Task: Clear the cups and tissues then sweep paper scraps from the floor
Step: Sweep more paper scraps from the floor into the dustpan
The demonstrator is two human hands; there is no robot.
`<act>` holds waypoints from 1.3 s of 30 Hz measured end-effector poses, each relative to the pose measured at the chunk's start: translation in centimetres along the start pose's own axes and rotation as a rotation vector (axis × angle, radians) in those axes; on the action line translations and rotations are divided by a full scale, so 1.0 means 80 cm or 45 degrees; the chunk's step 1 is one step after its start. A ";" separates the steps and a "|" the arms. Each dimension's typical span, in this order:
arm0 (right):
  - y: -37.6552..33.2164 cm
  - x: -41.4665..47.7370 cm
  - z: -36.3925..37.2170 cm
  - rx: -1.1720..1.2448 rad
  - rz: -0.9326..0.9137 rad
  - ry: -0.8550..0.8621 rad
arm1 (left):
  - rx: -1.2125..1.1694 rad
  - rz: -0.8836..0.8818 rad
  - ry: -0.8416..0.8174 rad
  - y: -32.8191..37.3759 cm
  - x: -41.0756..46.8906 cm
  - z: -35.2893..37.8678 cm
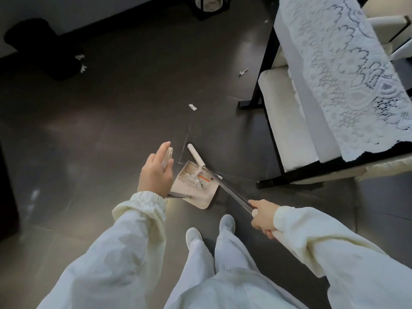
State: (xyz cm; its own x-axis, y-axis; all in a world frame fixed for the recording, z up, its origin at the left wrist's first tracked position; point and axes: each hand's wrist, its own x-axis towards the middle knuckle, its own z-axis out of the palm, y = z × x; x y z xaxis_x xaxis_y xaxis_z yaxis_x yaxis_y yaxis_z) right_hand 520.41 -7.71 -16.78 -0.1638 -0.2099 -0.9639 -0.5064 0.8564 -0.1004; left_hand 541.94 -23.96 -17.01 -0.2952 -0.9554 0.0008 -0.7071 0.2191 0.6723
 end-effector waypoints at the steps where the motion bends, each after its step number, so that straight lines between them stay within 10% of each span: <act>1: 0.000 -0.009 -0.001 0.061 -0.015 -0.008 | -0.022 -0.007 -0.002 -0.001 0.003 -0.002; 19: -0.167 0.102 -0.184 0.537 -0.196 0.399 | -0.123 -0.100 0.151 -0.019 0.214 -0.016; 39: -0.338 0.221 -0.326 -0.279 0.092 0.411 | -0.099 -0.104 0.040 -0.079 0.375 -0.065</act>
State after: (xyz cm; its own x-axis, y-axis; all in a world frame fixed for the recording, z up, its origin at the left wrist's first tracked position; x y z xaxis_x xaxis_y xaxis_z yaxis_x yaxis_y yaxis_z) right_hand 509.15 -46.86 -24.64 -0.4455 -0.3200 -0.8362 -0.6466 0.7610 0.0533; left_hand 540.89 -55.05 -17.35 -0.2177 -0.9754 -0.0340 -0.6758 0.1255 0.7263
